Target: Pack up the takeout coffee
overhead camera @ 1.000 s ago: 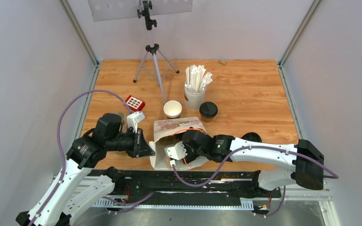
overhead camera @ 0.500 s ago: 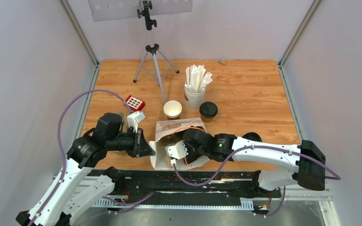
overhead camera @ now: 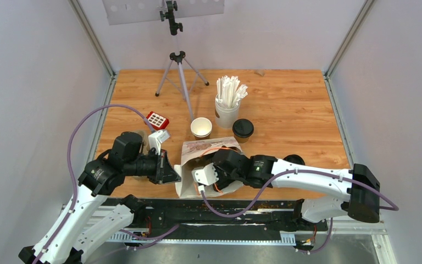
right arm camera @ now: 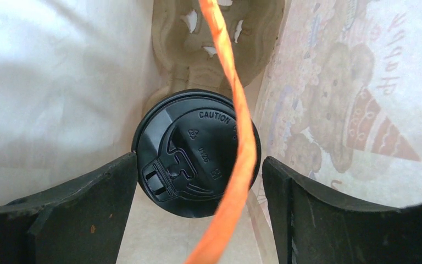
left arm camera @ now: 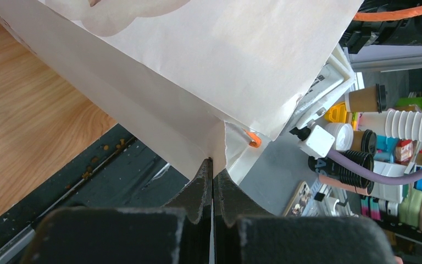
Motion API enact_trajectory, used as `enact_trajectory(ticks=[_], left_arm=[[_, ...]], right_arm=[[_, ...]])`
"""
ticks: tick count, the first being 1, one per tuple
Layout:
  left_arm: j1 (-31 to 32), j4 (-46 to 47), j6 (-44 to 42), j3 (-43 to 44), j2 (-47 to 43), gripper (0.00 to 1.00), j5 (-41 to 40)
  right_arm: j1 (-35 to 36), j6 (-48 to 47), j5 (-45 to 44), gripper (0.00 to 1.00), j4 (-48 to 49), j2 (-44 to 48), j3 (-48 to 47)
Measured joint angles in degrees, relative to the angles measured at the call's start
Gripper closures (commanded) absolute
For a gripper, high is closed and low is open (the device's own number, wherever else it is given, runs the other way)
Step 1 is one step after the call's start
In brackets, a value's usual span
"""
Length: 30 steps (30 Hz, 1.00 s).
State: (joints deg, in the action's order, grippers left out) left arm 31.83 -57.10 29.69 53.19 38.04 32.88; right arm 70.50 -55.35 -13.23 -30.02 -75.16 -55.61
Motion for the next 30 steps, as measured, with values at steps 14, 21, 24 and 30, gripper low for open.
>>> enact_trajectory(ticks=[14, 21, 24, 30], left_arm=[[0.0, 0.2, 0.0, 0.0, 0.0, 1.00, 0.1], [0.0, 0.2, 0.0, 0.0, 0.0, 1.00, 0.1], [0.0, 0.2, 0.0, 0.0, 0.0, 1.00, 0.1], [0.0, 0.2, 0.0, 0.0, 0.0, 1.00, 0.2]], right_arm=[[0.7, 1.5, 1.4, 0.22, -1.8, 0.3, -1.7], [1.5, 1.9, 1.9, 0.43, -2.4, 0.3, -3.0], [1.7, 2.2, 2.3, 0.63, -2.4, 0.3, -3.1], [1.7, 2.9, 3.2, 0.75, -2.5, 0.2, -3.9]])
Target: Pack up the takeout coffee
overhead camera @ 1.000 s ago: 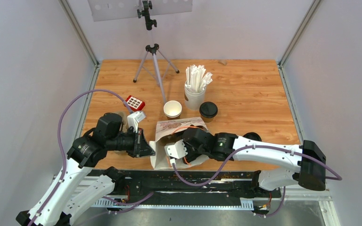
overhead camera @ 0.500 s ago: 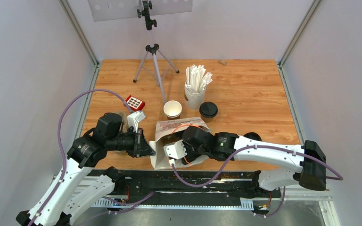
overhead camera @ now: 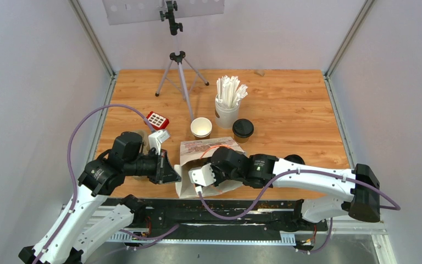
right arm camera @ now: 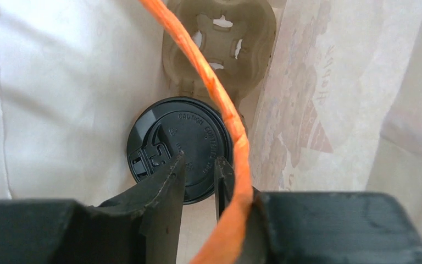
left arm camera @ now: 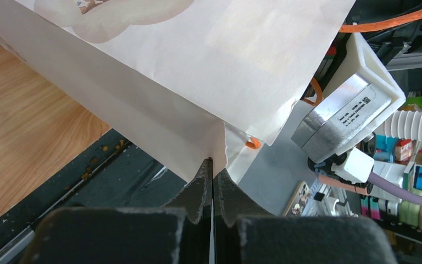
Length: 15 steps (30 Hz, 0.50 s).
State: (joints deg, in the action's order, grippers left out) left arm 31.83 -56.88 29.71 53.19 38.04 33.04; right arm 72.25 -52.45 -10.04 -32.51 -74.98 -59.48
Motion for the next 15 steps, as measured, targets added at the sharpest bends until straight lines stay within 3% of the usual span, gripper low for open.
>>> enact_trajectory(ticks=[15], left_arm=[[0.0, 0.1, 0.0, -0.6, 0.0, 1.00, 0.8]], right_arm=[[0.0, -0.5, -1.7, 0.86, 8.5, -2.8, 2.9]])
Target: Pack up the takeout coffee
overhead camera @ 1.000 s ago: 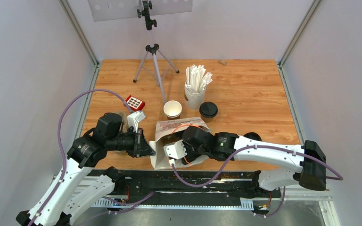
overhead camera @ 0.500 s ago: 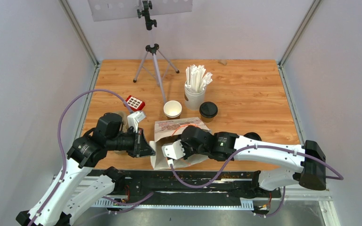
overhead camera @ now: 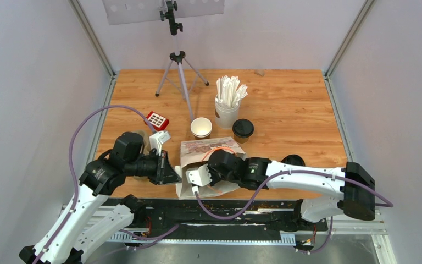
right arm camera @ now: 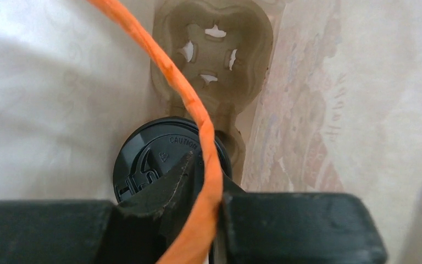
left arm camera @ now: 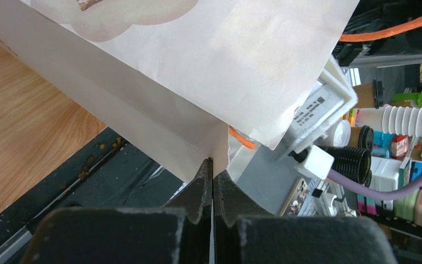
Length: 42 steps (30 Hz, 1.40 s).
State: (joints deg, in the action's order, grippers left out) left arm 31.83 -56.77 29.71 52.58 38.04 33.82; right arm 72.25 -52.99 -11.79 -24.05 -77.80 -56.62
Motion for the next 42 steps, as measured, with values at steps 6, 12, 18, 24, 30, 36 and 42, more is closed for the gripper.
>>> enact_trajectory(ticks=[6, 12, 18, 24, 30, 36, 42], left_arm=[[0.0, 0.1, 0.0, -0.4, 0.0, 1.00, 0.5], [0.0, 0.6, 0.0, -0.4, 0.4, 1.00, 0.8], [0.0, 1.3, 0.0, -0.6, 1.0, 1.00, 1.3], [0.0, 1.8, 0.0, -0.7, 1.5, 1.00, 1.5], [0.0, 2.3, 0.0, -0.7, 1.5, 1.00, 1.5], [0.0, 2.6, 0.0, -0.7, 1.6, 1.00, 1.5], [0.0, 2.6, 0.0, -0.7, 1.8, 1.00, 1.5]], right_arm=[[-1.2, 0.0, -1.4, 0.87, 2.5, 0.0, 2.9], [-2.9, 0.0, -2.3, 0.87, 4.1, 0.1, 3.5], [-3.7, 0.3, -2.7, 0.88, 5.4, 0.4, 4.5], [-4.5, 0.4, -3.6, 0.89, 6.9, 0.4, 5.2], [-5.0, 0.5, -4.4, 0.90, 7.7, 0.4, 5.2], [-5.3, 0.7, -5.4, 0.91, 8.6, 0.3, 5.5], [-5.3, 0.9, -7.1, 0.90, 9.3, 0.3, 6.1]])
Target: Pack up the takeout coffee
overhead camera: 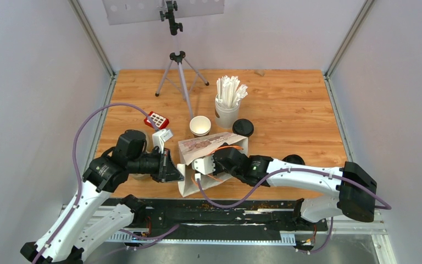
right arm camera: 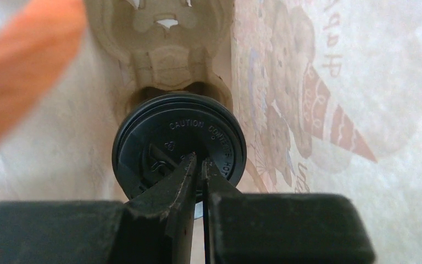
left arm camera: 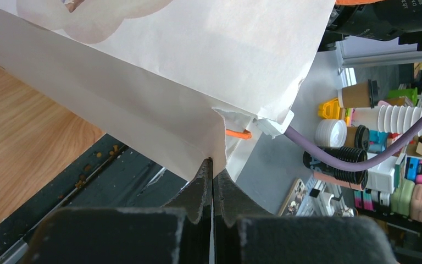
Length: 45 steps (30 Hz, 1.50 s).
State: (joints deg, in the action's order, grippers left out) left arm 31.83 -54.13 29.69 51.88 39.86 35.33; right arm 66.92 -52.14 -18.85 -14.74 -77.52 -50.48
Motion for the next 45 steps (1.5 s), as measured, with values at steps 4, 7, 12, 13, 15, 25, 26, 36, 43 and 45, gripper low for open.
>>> enact_trajectory(ticks=[4, 7, 12, 13, 15, 25, 26, 36, 43, 45], left_arm=[[0.0, 0.0, 0.0, 0.0, 0.1, 1.00, 0.0], [0.0, 0.0, 0.0, 0.0, 0.2, 1.00, 0.0], [0.0, 0.0, 0.0, 0.0, 0.2, 1.00, 0.0], [0.0, 0.0, 0.0, 0.0, 0.2, 1.00, 0.0], [0.0, 0.0, 0.0, 0.0, 0.2, 1.00, 0.0], [0.0, 0.2, 0.0, 0.0, 0.3, 1.00, 0.0], [0.0, 0.2, 0.0, 0.0, 0.3, 1.00, 0.0], [0.0, 0.3, 0.0, 0.0, 0.5, 1.00, 0.0], [0.0, 0.4, 0.0, 0.0, 0.8, 1.00, 0.0], [0.0, 0.4, 0.1, 0.0, 0.9, 1.00, 0.0]], right_arm=[[0.0, 0.0, -1.6, 0.90, 1.1, 0.0, 0.6], [0.0, 0.0, -2.3, 0.90, 1.4, 0.0, 1.2], [-0.1, 0.0, -2.7, 0.90, 1.8, -0.1, 1.5], [-0.1, 0.1, -2.7, 0.90, 1.8, -0.2, 1.5], [-0.1, 0.1, -2.7, 0.90, 2.0, -0.5, 1.5], [-0.2, 0.4, -2.5, 0.91, 2.2, -2.0, 1.4], [-0.2, 0.5, -2.5, 0.91, 2.2, -2.0, 1.4], [-0.3, 0.9, -2.5, 0.91, 2.8, -2.8, 1.4], [-0.5, 1.2, -2.3, 0.90, 1.5, -2.7, 0.1], [-0.6, 1.4, -2.1, 0.90, 0.8, -2.5, -0.4]])
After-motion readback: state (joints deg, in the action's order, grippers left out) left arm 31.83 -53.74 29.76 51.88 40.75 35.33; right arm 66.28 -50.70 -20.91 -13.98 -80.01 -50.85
